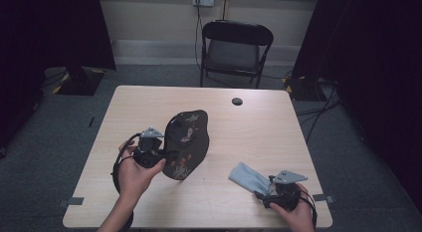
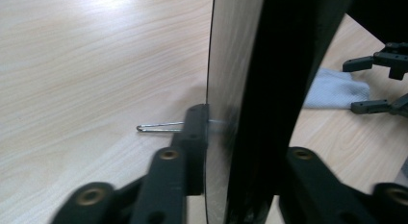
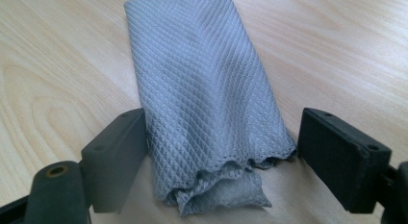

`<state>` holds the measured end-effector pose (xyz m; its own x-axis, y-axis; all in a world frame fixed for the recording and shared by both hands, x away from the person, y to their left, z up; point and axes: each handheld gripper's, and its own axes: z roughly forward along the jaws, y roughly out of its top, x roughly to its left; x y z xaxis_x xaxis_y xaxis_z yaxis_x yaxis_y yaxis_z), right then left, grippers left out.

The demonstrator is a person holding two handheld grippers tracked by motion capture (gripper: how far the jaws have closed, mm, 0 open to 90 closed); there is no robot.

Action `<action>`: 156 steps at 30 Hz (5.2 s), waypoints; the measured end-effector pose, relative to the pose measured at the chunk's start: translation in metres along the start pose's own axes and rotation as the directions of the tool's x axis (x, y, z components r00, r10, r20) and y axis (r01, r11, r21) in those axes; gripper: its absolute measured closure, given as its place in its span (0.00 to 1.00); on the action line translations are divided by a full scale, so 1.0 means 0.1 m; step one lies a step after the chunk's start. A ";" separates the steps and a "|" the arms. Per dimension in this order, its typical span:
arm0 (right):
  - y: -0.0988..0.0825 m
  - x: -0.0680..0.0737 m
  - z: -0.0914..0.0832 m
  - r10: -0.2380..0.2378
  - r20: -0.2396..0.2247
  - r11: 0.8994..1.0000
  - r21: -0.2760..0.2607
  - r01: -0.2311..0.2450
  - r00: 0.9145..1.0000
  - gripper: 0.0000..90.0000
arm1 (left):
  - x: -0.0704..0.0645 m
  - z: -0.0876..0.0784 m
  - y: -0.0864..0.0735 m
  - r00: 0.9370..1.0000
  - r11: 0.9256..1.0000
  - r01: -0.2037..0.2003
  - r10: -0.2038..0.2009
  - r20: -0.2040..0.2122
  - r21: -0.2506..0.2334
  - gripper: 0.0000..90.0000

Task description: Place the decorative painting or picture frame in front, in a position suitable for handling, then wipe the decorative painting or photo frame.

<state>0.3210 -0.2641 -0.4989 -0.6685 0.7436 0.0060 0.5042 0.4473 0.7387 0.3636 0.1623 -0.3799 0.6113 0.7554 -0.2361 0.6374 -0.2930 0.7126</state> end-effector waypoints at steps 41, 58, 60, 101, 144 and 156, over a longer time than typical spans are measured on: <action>0.00 0.02 0.00 0.006 0.009 1.000 0.000 -0.006 1.000 0.20 | 0.04 0.06 -0.46 1.000 0.999 0.004 -0.005 0.023 0.038 0.86; 0.21 0.14 -0.05 -0.064 0.032 0.997 -0.029 0.065 0.997 0.30 | 0.05 0.05 -0.47 1.000 0.999 0.018 -0.018 0.021 0.031 0.87; 0.22 0.16 0.00 -0.091 0.033 0.996 -0.012 0.091 0.995 0.32 | 0.05 0.05 -0.47 1.000 1.000 0.018 -0.018 0.019 0.022 0.87; 0.49 0.05 0.05 0.063 -0.018 0.948 0.315 -0.054 0.998 0.77 | 0.08 0.04 -0.44 1.000 0.999 0.010 -0.011 0.024 0.037 0.86; 2.46 0.46 -0.13 0.010 -0.042 0.999 0.053 -0.008 0.999 0.92 | 0.07 0.04 -0.42 0.997 0.994 -0.067 0.064 0.036 0.082 0.87; 2.24 0.49 0.24 0.026 -0.059 0.990 0.139 -0.017 0.998 0.92 | 0.09 0.03 -0.42 0.996 0.994 -0.077 0.073 0.048 0.077 0.87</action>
<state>0.4149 -0.1155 -0.3494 -0.6863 0.7245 0.0644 0.5870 0.4994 0.6373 0.3433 0.1796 -0.4142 0.6781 0.7028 -0.2150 0.6230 -0.3944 0.6756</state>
